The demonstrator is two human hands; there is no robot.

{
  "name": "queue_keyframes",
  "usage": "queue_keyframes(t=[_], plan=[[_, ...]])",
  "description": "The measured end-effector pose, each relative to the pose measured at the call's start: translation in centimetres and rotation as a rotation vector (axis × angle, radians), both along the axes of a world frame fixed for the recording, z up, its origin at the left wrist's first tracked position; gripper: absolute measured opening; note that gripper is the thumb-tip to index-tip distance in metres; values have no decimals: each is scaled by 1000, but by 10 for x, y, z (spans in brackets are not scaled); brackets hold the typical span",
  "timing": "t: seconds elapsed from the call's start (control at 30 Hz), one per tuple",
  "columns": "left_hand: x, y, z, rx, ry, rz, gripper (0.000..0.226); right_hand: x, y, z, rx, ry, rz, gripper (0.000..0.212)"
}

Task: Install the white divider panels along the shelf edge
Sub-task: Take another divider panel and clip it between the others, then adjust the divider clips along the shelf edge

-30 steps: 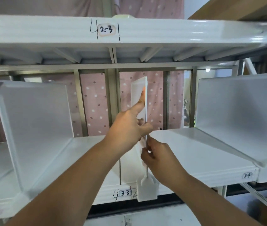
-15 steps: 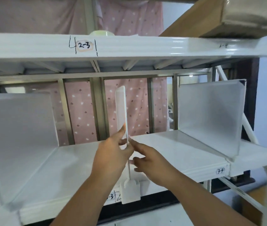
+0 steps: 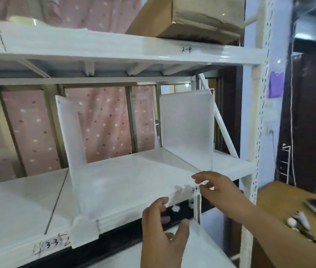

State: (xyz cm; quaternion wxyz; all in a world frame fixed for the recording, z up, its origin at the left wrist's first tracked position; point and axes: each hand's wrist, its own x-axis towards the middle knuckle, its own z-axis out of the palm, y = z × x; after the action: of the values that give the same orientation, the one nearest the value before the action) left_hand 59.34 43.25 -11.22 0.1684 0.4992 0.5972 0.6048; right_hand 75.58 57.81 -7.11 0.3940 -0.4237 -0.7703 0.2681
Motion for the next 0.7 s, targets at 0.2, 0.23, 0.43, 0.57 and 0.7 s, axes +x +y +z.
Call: queue_keyframes(t=[0.2,0.23,0.43,0.57,0.7], plan=[[46,59,-20,-378,-950,-207,39,57,38,3,80,-333,-222,37],[49,67,-24,-401,-1034,-229,54,62,45,3,89,-371,-242,42],[59,108,-31,-405,-1327,-293,105,66,82,4,112,-581,-194,68],[61,138,-31,-340,-1434,-367,113,54,107,13,69,-637,-74,62],[67,162,-34,-271,-1472,-440,130,51,125,16,-20,-729,7,62]])
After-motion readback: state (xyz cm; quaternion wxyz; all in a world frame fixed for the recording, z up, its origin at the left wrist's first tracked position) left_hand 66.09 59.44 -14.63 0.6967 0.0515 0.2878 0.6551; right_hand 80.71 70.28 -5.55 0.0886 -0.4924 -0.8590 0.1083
